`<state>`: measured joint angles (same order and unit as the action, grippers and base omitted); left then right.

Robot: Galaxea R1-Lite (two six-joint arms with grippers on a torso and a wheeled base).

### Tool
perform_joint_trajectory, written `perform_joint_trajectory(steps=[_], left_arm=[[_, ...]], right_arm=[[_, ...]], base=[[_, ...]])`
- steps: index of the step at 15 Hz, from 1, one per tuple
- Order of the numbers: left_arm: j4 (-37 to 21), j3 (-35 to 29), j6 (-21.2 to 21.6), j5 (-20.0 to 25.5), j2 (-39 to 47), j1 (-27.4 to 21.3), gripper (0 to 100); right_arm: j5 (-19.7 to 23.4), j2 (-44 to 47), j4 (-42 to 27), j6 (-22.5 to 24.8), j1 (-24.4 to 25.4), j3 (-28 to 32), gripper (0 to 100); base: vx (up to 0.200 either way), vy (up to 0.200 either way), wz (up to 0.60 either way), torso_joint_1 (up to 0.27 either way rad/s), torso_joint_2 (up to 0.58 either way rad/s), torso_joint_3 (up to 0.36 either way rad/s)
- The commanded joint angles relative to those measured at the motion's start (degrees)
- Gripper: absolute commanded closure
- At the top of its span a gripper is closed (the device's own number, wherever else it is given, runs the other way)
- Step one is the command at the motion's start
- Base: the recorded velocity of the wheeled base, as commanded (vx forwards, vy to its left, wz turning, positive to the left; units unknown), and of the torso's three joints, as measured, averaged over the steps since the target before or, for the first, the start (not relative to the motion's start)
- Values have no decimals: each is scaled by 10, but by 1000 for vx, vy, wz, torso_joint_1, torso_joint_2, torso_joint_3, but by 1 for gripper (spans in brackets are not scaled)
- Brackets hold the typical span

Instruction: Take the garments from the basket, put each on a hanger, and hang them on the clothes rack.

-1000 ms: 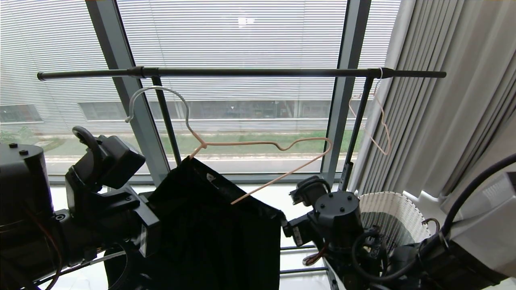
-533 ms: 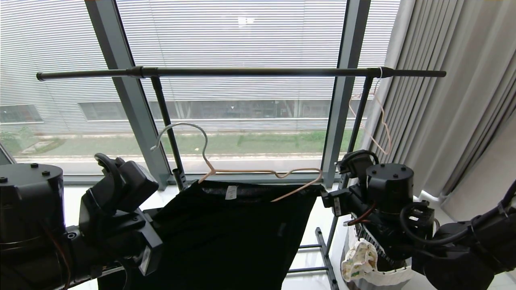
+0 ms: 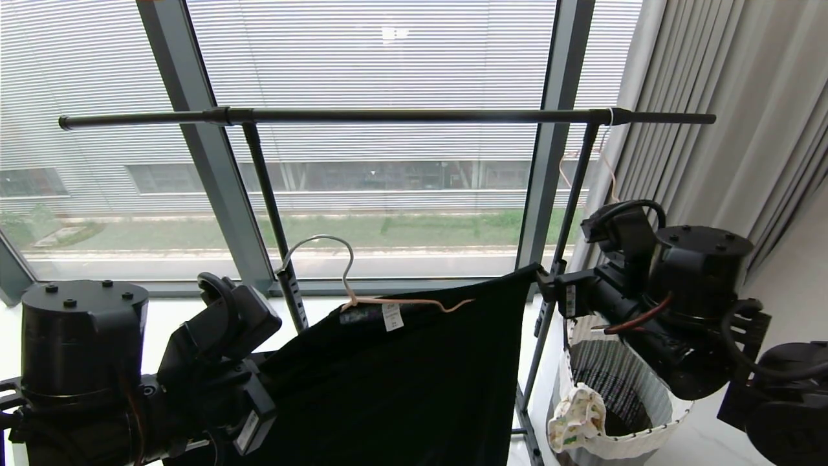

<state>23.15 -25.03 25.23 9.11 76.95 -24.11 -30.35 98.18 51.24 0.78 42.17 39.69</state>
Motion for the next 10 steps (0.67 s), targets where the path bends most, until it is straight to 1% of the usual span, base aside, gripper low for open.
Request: perform_joint_trajectory(steps=[1, 4, 7, 8, 9, 10], left_arm=[[0, 0, 0, -1, 9, -1, 100], [1, -6, -4, 0, 11, -1, 100], [1, -6, -4, 3, 11, -1, 100], [1, -6, -5, 4, 11, -5, 100], [2, -10, -9, 5, 10, -17, 100], [2, -13, -14, 5, 10, -24, 100]], right_arm=[[43, -70, -32, 1, 0, -1, 0], [164, -172, -143, 9, 0, 0, 0], [273, -267, -286, 47, -1, 3, 0], [298, -290, -329, 62, -1, 3, 0], [312, -303, -352, 71, -1, 3, 0], [316, -306, -359, 76, -1, 3, 0]], base=[[0, 0, 0, 0, 0, 0], [0, 0, 0, 0, 0, 0], [0, 0, 0, 0, 0, 0], [0, 0, 0, 0, 0, 0], [0, 0, 0, 0, 0, 0], [0, 0, 0, 0, 0, 0]])
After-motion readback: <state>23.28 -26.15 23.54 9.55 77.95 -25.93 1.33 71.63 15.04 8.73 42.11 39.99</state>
